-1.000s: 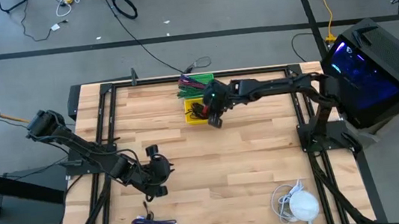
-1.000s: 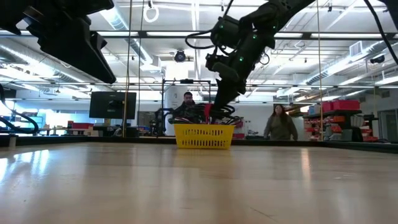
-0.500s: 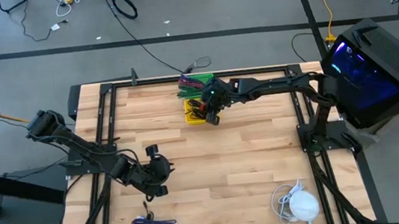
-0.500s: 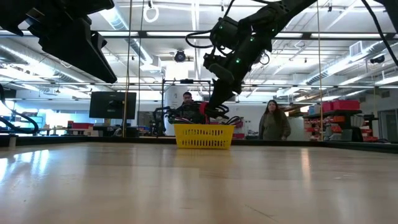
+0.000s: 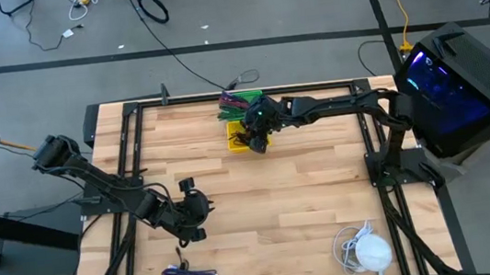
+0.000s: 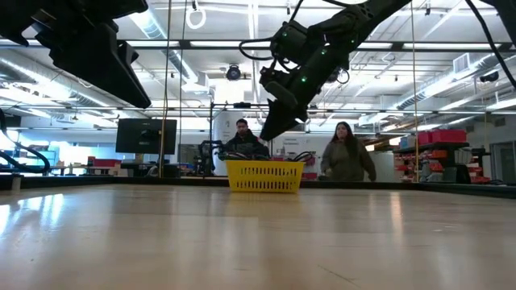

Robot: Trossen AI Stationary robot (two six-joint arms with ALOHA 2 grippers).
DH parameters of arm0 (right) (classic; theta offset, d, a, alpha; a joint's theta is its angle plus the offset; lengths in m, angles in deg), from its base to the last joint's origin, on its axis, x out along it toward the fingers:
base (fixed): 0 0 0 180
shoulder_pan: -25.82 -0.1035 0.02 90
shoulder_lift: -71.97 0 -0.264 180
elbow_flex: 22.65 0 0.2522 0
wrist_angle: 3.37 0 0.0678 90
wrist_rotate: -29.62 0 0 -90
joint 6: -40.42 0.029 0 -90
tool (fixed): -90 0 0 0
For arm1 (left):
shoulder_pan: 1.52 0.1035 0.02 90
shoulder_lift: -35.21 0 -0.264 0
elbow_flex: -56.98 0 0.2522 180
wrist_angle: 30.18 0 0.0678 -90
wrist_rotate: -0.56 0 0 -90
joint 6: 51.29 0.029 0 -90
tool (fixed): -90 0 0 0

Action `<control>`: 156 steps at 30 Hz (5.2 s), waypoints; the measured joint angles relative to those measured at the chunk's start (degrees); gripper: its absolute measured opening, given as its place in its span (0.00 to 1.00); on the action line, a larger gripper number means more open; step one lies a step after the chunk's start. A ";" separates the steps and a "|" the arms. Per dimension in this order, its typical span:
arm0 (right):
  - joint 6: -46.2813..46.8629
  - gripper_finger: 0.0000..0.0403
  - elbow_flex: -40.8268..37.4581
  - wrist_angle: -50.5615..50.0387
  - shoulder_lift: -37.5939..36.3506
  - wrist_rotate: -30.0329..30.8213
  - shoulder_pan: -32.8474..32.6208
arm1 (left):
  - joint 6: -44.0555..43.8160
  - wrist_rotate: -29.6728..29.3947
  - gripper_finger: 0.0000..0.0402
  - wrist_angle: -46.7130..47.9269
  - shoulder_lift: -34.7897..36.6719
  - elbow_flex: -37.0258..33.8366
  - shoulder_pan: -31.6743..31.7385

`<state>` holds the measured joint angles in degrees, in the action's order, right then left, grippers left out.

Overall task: Pick & Place USB Port
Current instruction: Put the bottom-middle black charger cable into the yellow basket, then put the blue patterned charger cable into the green basket

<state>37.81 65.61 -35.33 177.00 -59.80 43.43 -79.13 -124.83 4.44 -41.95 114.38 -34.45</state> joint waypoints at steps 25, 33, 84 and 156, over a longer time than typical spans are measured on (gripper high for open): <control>4.46 0.34 0.00 3.43 -1.09 -5.56 -13.33 | -27.73 39.45 0.20 -0.45 -0.76 0.03 -10.27; 5.16 0.33 0.00 3.54 -1.09 -5.55 -16.01 | -33.48 42.62 0.21 -7.32 -9.13 0.03 -12.00; 11.39 0.33 -0.09 -7.28 -1.05 -2.58 -25.24 | 8.42 9.98 0.06 55.17 -9.42 26.65 14.49; 21.22 0.33 -8.70 8.09 -1.03 13.92 -38.18 | 52.68 23.62 0.22 32.46 -51.21 68.67 63.34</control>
<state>59.03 56.92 -27.24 175.97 -45.88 5.24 -26.45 -101.21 36.90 -93.16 183.05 28.89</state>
